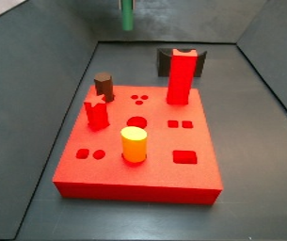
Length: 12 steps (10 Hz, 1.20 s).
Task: Pick up the round object. Move up. Move to above the board. Insert the round object.
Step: Move to above the board.
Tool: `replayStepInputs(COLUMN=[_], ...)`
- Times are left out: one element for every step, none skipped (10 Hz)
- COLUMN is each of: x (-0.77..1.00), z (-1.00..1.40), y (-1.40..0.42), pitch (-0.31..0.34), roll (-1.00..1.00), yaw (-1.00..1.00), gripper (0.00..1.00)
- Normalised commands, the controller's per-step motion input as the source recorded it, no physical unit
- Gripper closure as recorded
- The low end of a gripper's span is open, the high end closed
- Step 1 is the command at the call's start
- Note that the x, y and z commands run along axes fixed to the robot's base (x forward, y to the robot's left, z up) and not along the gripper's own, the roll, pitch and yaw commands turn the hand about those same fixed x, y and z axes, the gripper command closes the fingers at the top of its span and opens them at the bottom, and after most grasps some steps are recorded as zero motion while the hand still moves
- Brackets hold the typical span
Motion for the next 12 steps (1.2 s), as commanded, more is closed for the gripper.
replayStepInputs(x=[0.04,0.04,0.03,0.03,0.02,0.02,0.02,0.01,0.0,0.0,0.0,0.0], z=[1.0,1.0,1.0,1.0,1.0,1.0,1.0,1.0,0.82,0.72,0.48,0.39], y=[0.1,0.1,0.08,0.07,0.06,0.06,0.05,0.04,0.02,0.02,0.01,0.0], pitch=[0.107,0.11,0.114,0.115,0.109,0.107,0.103,0.102,0.097,0.099,0.103,0.101], roll=[-0.01,0.01,0.05,0.05,0.04,0.04,0.03,0.03,0.04,0.04,0.05,0.05], yaw=[0.05,0.04,0.03,0.02,0.02,0.02,0.01,0.01,0.01,0.02,0.02,0.02], gripper=[1.0,1.0,1.0,1.0,1.0,1.0,1.0,1.0,1.0,1.0,1.0,1.0])
